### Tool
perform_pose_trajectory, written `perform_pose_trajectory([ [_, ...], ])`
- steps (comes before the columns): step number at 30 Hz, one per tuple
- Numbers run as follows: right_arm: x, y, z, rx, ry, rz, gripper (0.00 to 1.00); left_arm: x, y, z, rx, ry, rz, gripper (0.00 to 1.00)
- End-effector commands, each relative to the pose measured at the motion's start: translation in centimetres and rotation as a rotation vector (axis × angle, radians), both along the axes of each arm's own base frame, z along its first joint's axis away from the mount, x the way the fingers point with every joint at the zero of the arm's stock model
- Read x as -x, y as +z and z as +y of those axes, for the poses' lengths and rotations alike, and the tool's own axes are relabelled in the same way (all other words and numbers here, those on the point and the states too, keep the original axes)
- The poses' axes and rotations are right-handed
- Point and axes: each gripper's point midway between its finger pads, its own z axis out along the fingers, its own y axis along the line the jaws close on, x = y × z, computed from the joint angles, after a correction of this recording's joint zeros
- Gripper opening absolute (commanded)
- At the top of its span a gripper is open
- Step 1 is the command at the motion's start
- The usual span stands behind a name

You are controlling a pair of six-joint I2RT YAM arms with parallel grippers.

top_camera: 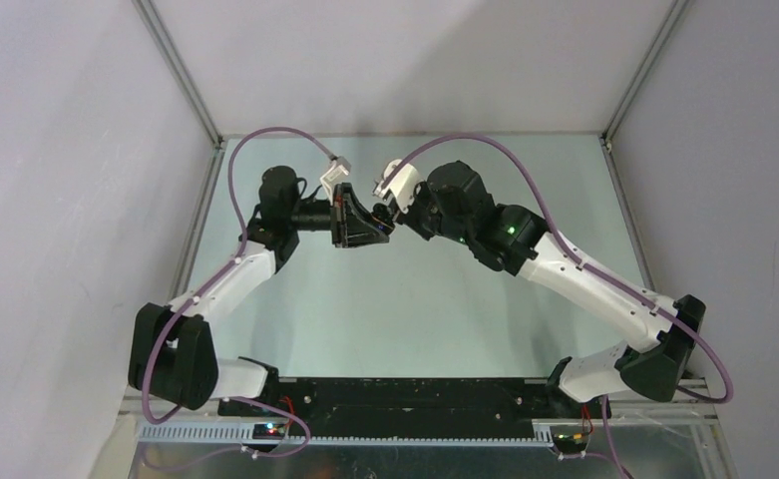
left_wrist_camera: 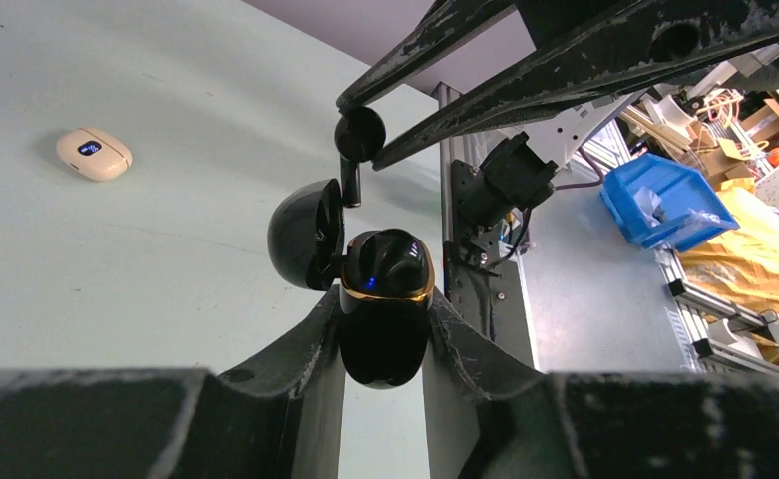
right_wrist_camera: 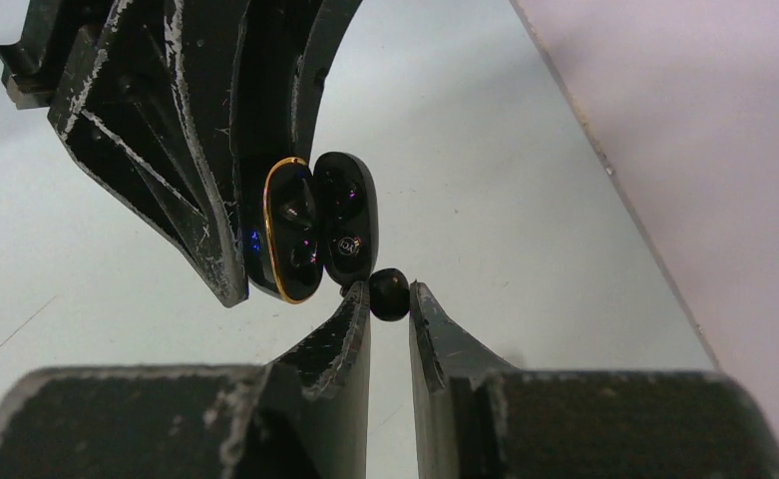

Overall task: Insert the wireless bluetooth earbuds into the charging case
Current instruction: Insert the left earbud into the left side groove of the charging case.

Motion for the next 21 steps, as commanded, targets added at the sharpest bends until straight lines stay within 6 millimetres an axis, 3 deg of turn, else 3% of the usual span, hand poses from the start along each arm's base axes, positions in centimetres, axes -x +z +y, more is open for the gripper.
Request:
perform_pose_trajectory([
  [1,-0.4,1.3,0.5,-0.039,-0.028,-0.037,0.08,0.9,0.9,-0.2,0.009,-0.021,-0.073,0.00],
  [13,0.5,1.0,1.0,-0.036,0.005,-0.021,0.07,0.5,0.4,-0.2,-0.013,-0.005,-0.070,0.00],
  [21,0.9,-0.5,2.3,-0.013,0.030,0.004,0.07,0.7,0.5,-0.2,-0.012,-0.006,-0.074,0.00],
])
